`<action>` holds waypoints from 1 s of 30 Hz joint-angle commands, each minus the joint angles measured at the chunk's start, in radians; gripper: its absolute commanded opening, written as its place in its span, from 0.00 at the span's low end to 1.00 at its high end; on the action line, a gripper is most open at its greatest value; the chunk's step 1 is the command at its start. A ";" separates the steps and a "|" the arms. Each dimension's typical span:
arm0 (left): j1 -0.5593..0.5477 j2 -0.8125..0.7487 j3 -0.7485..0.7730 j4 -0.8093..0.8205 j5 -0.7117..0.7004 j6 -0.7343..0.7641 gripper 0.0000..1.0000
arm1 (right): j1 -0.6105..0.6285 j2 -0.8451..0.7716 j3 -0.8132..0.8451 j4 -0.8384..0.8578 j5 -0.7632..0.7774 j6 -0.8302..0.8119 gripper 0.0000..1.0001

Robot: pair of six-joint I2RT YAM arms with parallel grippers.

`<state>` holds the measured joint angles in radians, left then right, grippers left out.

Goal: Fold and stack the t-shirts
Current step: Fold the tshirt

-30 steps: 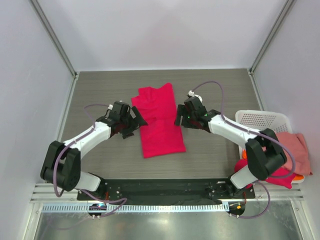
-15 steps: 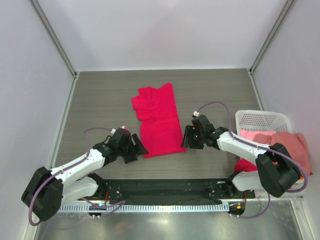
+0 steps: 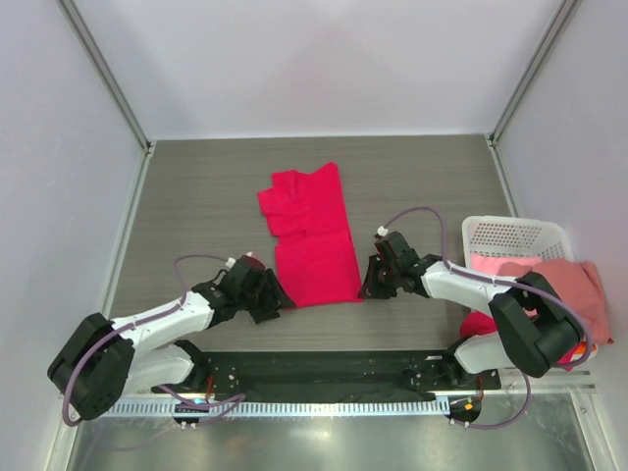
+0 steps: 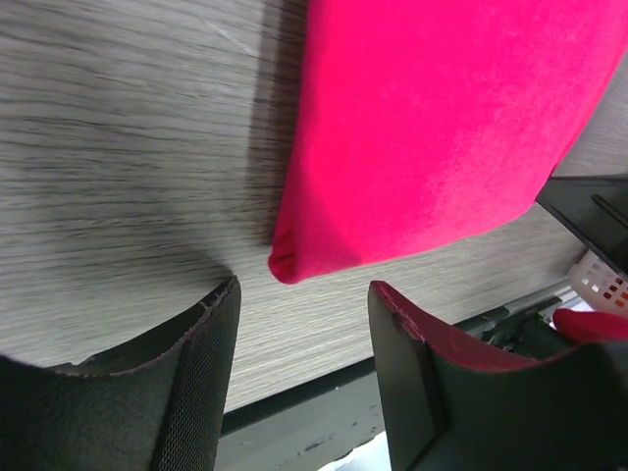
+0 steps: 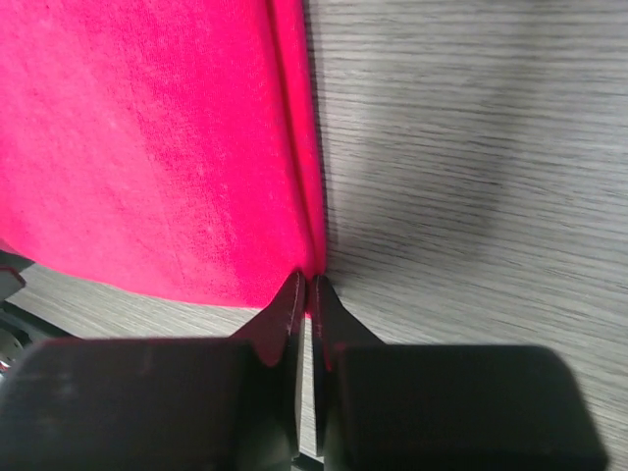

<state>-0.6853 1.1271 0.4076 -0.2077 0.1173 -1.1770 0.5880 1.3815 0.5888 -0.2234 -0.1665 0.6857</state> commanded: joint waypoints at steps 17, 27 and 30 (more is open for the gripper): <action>-0.019 0.108 0.000 0.085 -0.088 -0.018 0.00 | 0.006 -0.114 -0.050 0.016 -0.038 0.023 0.01; -0.126 -0.079 0.020 -0.040 0.041 -0.032 0.00 | 0.006 -0.356 -0.011 -0.197 -0.039 -0.014 0.01; -0.128 -0.203 0.045 -0.139 0.033 -0.038 0.00 | 0.006 -0.417 0.039 -0.280 -0.011 -0.025 0.01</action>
<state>-0.8070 1.0313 0.4065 -0.2283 0.1261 -1.2026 0.5880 1.0275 0.5537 -0.3965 -0.1879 0.6899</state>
